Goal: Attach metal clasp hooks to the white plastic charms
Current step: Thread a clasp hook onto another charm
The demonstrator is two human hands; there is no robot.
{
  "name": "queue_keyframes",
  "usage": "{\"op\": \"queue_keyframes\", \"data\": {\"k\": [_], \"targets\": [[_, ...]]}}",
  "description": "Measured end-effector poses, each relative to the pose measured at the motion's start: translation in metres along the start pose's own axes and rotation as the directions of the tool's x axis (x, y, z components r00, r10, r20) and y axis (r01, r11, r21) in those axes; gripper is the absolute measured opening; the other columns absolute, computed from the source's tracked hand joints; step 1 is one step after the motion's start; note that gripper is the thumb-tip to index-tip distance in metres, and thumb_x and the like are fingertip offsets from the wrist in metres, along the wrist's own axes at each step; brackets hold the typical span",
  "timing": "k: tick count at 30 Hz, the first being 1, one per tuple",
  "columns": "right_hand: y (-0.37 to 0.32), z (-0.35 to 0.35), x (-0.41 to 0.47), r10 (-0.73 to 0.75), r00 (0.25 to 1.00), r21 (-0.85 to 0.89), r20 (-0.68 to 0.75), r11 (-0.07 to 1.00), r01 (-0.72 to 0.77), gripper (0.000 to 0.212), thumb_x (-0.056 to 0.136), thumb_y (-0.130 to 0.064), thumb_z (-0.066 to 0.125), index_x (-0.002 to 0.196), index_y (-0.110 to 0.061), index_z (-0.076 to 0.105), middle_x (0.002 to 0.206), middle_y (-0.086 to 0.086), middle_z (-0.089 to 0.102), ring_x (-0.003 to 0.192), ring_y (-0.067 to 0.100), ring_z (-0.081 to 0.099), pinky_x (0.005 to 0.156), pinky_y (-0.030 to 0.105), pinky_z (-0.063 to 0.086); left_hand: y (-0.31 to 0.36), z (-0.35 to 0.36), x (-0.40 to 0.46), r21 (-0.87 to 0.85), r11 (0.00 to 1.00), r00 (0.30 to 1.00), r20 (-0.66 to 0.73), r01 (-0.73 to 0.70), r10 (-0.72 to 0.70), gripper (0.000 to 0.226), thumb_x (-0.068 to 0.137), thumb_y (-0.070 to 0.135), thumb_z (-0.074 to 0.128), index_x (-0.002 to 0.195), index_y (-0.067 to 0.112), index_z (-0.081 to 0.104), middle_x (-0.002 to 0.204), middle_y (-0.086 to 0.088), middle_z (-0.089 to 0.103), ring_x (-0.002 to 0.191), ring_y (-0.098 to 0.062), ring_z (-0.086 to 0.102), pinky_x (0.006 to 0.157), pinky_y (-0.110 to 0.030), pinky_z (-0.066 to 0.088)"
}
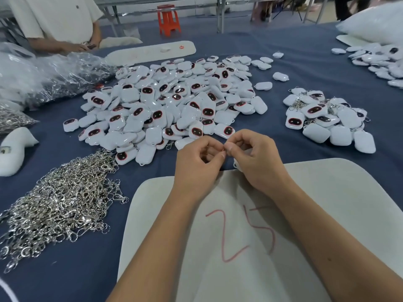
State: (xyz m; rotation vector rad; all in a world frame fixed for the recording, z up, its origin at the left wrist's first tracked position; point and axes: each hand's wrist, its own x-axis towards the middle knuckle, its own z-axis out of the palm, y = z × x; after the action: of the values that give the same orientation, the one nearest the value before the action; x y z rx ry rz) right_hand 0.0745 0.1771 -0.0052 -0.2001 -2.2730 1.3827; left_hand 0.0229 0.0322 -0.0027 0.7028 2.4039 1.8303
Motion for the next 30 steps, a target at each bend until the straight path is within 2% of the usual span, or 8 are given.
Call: {"op": "queue_keyframes", "data": {"k": [2,5,7,10,14,18,23,30], "targets": [[-0.0013,-0.0007,0.0001,0.007,1.0,0.029,-0.01,1.0,-0.007,0.02,0.097,-0.013,0.071,0.079,-0.023,0.068,0.06,-0.018,0.062,0.05,0.001,0.053,0.054,0.008,0.039,0.0008,-0.0001,0.0003,-0.01,1.0,1.0,0.005,-0.01,0.01,0.012,0.088,0.007,0.074,0.081,0.016,0.072,0.067,0.013,0.064,0.066,-0.01,0.059,0.065,-0.018,0.048],[-0.002,-0.0021,0.0004,0.007,1.0,0.082,0.024,0.997,-0.009,0.017,0.097,-0.011,0.071,0.081,-0.019,0.07,0.07,-0.002,0.072,0.056,0.006,0.057,0.057,0.013,0.045,-0.0006,-0.0018,0.0028,0.006,1.0,1.0,0.01,-0.005,0.004,0.014,0.09,0.007,0.071,0.079,0.016,0.072,0.066,0.012,0.065,0.067,-0.014,0.06,0.065,-0.025,0.049],[-0.0023,-0.0031,0.0002,-0.006,0.998,0.116,0.057,0.993,-0.001,0.015,0.097,-0.008,0.07,0.084,-0.015,0.071,0.073,0.002,0.073,0.06,0.011,0.06,0.059,0.017,0.048,-0.0008,-0.0018,0.0029,0.009,1.0,1.0,-0.002,0.0,0.0,0.016,0.09,0.006,0.07,0.078,0.016,0.071,0.066,0.008,0.064,0.067,-0.02,0.06,0.063,-0.031,0.051],[-0.0019,-0.0032,0.0005,-0.009,0.996,0.13,0.091,0.991,-0.003,0.012,0.094,-0.005,0.073,0.087,-0.015,0.074,0.074,-0.002,0.072,0.065,0.01,0.059,0.064,0.019,0.049,-0.001,-0.0014,0.0029,-0.021,1.0,0.999,-0.032,0.018,-0.019,0.015,0.091,0.005,0.068,0.078,0.013,0.07,0.068,-0.003,0.066,0.071,-0.03,0.063,0.064,-0.04,0.053],[-0.0014,-0.0024,0.0005,-0.004,0.997,0.121,0.074,0.993,-0.005,0.013,0.093,-0.005,0.075,0.085,-0.016,0.075,0.072,-0.006,0.072,0.065,0.005,0.059,0.067,0.016,0.048,0.0005,-0.0019,0.0031,-0.051,0.999,0.999,-0.028,0.016,-0.017,0.014,0.091,0.004,0.066,0.08,0.01,0.068,0.071,-0.007,0.068,0.072,-0.03,0.064,0.063,-0.038,0.052],[-0.0022,-0.0032,0.0006,0.027,0.996,0.152,0.089,0.988,-0.04,0.017,0.097,-0.007,0.07,0.083,-0.018,0.072,0.064,-0.01,0.068,0.052,0.005,0.053,0.054,0.016,0.043,0.0023,-0.0028,0.0024,-0.072,0.997,1.0,-0.005,0.012,-0.013,0.014,0.091,0.003,0.066,0.078,0.009,0.068,0.07,-0.005,0.067,0.072,-0.03,0.063,0.062,-0.032,0.05],[-0.003,-0.0039,0.0005,0.033,0.995,0.13,0.098,0.991,-0.046,0.019,0.1,-0.007,0.066,0.084,-0.017,0.069,0.057,-0.017,0.061,0.049,0.003,0.049,0.052,0.012,0.039,0.004,-0.0018,0.0021,-0.078,0.997,1.0,-0.018,0.013,-0.015,0.011,0.089,0.004,0.07,0.083,0.012,0.07,0.075,-0.005,0.068,0.075,-0.033,0.064,0.064,-0.035,0.052],[-0.0057,-0.0039,-0.0016,0.01,0.997,0.064,0.079,0.998,-0.015,0.02,0.1,-0.002,0.063,0.087,-0.018,0.068,0.063,-0.019,0.064,0.053,0.002,0.052,0.056,0.009,0.039,0.0029,-0.0018,0.0019,-0.09,0.996,1.0,-0.01,0.018,-0.019,0.01,0.088,0.004,0.072,0.082,0.012,0.072,0.073,0.0,0.068,0.069,-0.021,0.061,0.063,-0.03,0.049]]}}
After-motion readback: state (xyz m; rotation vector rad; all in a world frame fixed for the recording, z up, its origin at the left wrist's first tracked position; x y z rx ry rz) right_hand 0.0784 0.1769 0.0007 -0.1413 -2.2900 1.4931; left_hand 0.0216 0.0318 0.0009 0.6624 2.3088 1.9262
